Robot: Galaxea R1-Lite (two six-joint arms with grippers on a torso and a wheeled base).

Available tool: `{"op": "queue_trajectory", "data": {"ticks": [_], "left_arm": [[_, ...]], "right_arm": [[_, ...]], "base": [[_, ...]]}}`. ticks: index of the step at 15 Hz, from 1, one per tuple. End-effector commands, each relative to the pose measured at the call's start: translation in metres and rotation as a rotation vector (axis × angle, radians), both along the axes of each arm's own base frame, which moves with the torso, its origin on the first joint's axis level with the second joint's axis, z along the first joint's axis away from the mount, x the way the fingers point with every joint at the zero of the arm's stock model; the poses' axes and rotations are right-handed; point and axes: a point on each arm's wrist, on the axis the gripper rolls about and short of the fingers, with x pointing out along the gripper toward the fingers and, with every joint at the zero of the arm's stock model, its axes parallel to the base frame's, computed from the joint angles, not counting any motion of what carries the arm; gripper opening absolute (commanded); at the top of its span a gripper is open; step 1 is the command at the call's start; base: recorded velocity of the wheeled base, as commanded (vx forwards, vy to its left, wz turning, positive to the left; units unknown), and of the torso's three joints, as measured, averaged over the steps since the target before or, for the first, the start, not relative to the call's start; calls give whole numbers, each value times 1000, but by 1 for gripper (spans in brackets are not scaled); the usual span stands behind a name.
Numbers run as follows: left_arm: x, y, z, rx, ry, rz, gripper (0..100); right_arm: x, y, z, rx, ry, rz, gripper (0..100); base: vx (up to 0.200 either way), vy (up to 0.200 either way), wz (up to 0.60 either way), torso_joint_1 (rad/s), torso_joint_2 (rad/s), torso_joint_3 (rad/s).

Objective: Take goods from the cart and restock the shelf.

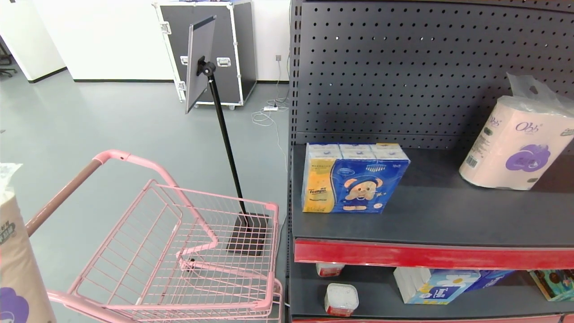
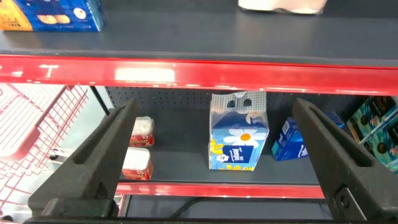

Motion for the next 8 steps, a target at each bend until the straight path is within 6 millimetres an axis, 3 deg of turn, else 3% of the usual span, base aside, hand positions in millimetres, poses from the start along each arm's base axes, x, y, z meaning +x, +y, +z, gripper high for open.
{"op": "queue_trajectory", "data": {"ticks": [1,3,8], "left_arm": [[0,0,0,1,2,-3,0],[1,0,2,-3,-12,-4,0],[1,0,2,-4,-15,-4,0]], "right_arm": [[0,0,0,0,0,0,100],[0,0,0,0,0,0,100],[0,0,0,0,0,0,100]], "base": [[0,0,0,0,0,0],[0,0,0,0,0,0],[0,-200,0,5,-1,4]]}}
